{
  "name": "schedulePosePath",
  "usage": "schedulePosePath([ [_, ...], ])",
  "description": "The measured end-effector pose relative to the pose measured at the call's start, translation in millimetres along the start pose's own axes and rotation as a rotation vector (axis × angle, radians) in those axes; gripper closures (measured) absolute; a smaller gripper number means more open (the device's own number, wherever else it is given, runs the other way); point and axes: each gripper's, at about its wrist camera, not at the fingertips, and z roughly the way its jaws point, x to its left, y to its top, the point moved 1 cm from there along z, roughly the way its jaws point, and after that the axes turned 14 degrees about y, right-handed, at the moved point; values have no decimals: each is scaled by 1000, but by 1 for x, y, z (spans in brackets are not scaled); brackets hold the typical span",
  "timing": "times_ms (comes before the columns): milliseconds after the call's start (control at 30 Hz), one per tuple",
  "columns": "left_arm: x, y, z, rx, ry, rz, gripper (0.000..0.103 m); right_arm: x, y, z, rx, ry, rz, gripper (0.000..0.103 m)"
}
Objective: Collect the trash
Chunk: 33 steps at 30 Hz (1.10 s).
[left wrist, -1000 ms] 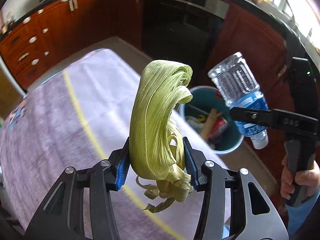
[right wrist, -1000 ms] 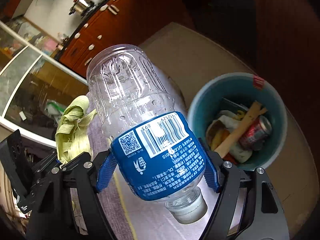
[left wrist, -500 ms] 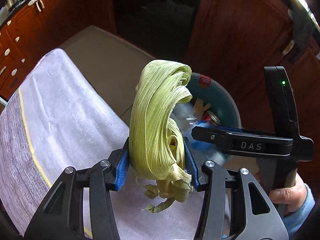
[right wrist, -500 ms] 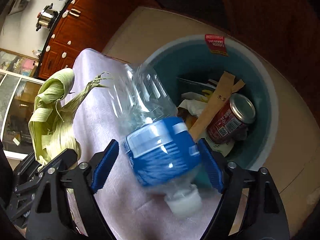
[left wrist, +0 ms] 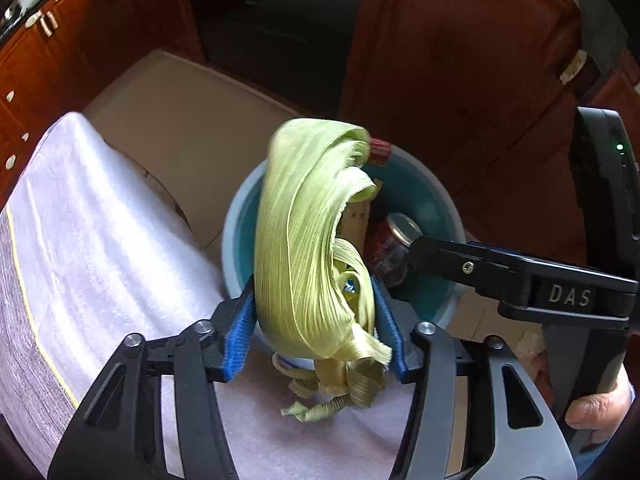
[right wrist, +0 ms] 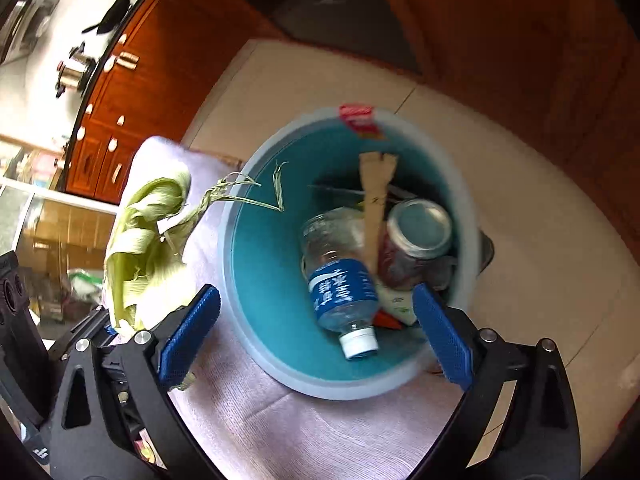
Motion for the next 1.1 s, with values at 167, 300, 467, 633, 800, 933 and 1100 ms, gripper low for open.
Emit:
schedulePosePath([
  [167,-9,7,-2,-21,39,18,29,-6,0,-12,-22,-11,21,10],
  [300,-4,6,-5,-32,52,19,26,-9,-3,-13,-12,-10,31,10],
  [467,8,-7,-8,-21,61,-3,18,-6,-6,-12,-5,-7,29,10],
  [633,3,-10,-19,-33,76,-12,9,8,-12,-12,7,-11,11,10],
  [800,16,-21,-35,-69,72,-25,5,22,-22,-23,-2,-17,-23,10],
  [933,30,-35,-56,-113,71,-53,4,35,-33,-34,-14,-15,-54,7],
  [1100,45,-58,-85,-155,76,-83,4,55,-53,-52,-32,-17,-101,7],
])
